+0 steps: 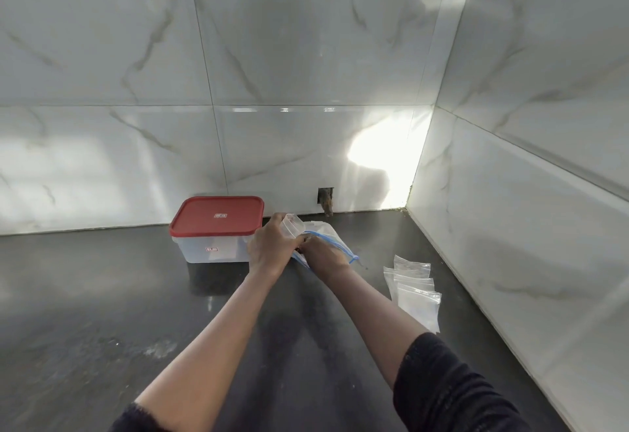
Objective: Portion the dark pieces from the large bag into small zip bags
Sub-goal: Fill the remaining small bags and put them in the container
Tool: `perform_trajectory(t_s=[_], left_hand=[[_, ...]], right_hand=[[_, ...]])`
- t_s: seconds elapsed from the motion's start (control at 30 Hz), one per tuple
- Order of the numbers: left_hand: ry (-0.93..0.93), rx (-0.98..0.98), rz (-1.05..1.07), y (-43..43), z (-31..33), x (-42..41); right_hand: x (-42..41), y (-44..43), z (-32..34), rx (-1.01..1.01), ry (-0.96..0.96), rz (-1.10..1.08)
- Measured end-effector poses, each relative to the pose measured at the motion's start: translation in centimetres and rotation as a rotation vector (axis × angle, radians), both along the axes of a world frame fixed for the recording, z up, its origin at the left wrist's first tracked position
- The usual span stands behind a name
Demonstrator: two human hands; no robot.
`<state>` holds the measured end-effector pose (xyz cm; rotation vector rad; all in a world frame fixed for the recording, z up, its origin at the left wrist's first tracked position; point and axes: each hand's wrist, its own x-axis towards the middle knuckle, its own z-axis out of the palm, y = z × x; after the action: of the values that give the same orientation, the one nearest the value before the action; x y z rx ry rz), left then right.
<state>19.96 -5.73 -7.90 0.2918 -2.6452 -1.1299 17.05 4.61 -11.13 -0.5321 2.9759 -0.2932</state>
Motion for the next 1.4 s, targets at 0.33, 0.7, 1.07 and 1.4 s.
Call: perform_trajectory(t_s=[0.33,0.7,1.07,1.4], left_hand=[[0.01,0.019,0.051,0.3,0.1,-0.4],[0.033,0.03,0.016,0.7,-0.1,-0.1],[0.017,0.005,0.056,-0.4,-0.5,-0.9],[0.011,-0.003,0.08,-1.0,-1.0,-1.1]], right_hand=[[0.5,1.0,0.3,-0.065,0.087,-0.167],[-0.3,0.3,-1.1,-0.254,-0.018,-0.406],[-1.4,-0.7,-0.2,-0.226,-0.059,-0.308],[-0.8,-2.0,-0.2,-0.476,-0.232,-0.505]])
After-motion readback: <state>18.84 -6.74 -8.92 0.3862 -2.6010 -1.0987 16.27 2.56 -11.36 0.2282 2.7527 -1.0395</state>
